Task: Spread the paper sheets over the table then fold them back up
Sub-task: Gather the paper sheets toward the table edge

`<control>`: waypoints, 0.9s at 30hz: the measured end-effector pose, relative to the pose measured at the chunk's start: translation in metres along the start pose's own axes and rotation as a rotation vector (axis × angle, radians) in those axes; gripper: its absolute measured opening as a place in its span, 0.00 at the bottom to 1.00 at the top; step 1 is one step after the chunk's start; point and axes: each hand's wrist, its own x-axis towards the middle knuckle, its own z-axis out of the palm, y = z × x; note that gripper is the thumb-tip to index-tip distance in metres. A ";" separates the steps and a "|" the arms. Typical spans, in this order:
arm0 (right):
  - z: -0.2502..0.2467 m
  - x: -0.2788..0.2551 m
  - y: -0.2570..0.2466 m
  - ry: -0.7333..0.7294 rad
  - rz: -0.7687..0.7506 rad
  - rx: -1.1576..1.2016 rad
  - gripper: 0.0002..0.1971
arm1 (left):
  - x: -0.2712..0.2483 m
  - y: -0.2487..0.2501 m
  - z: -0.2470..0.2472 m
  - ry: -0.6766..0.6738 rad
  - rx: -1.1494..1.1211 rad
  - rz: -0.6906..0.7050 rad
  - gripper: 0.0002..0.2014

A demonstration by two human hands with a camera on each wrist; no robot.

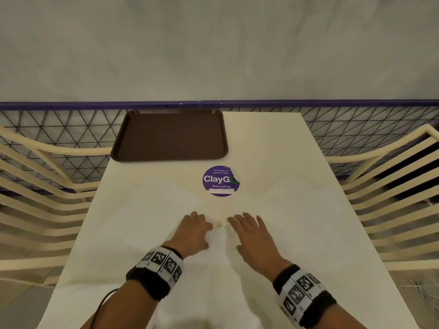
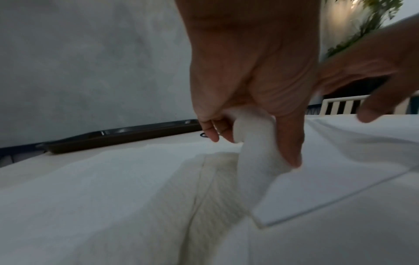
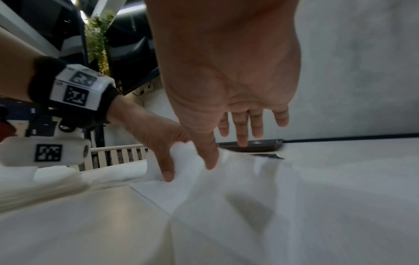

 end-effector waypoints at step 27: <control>0.015 0.018 -0.181 -0.776 0.100 1.033 0.17 | -0.239 -0.199 0.065 0.245 -1.113 -0.850 0.16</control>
